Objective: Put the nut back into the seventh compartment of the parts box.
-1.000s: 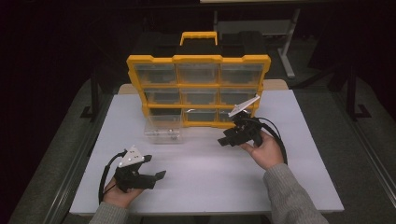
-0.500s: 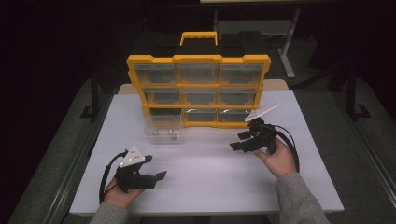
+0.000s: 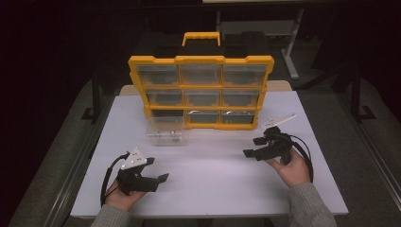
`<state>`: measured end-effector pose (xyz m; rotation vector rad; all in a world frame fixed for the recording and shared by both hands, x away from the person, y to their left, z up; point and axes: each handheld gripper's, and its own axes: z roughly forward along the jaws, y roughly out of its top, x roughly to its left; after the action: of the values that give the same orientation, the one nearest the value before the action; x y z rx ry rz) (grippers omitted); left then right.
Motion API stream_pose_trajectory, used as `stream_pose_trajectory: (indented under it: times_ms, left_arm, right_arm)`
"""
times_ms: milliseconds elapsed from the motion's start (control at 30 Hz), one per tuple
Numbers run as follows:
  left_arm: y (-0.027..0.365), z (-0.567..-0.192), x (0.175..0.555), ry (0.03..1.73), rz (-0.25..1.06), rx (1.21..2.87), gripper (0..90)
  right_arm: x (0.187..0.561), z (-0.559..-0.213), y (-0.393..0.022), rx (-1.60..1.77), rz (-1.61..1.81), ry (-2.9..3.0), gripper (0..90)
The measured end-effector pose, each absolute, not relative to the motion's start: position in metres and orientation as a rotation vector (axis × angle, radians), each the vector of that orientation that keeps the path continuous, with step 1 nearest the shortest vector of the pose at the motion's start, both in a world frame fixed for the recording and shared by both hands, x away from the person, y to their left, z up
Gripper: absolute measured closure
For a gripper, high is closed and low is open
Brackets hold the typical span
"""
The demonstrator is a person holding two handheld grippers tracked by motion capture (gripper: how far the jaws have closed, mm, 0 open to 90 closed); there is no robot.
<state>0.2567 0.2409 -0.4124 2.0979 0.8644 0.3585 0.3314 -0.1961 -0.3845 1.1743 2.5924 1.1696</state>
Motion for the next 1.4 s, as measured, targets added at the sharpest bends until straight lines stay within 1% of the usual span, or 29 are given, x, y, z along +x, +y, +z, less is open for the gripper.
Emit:
stream_pose_trajectory:
  times_ms: [167, 233, 533, 900, 1033, 1400]
  left_arm:
    - [0.239, -0.413, 0.256, 0.864, 0.354, 2.089, 20.0]
    - [0.239, -0.413, 0.256, 0.864, 0.354, 2.090, 20.0]
    - [0.238, -0.414, 0.256, 0.863, 0.345, 2.099, 20.0]
    - [0.236, -0.414, 0.256, 0.853, 0.337, 2.099, 20.1]
    - [0.236, -0.415, 0.256, 0.849, 0.332, 2.103, 20.3]
    - [0.233, -0.418, 0.257, 0.815, 0.311, 2.152, 20.6]
  right_arm:
    - [0.323, -0.389, -0.209, 1.204, 1.183, 2.548, 26.2]
    - [0.319, -0.391, -0.213, 1.234, 1.179, 2.529, 22.2]
    - [0.306, -0.402, -0.229, 1.268, 1.178, 2.482, 18.7]
    - [0.288, -0.413, -0.244, 1.292, 1.195, 2.417, 16.3]
    - [0.277, -0.412, -0.248, 1.287, 1.229, 2.385, 15.4]
    - [0.264, -0.409, -0.248, 1.237, 1.252, 2.338, 14.5]
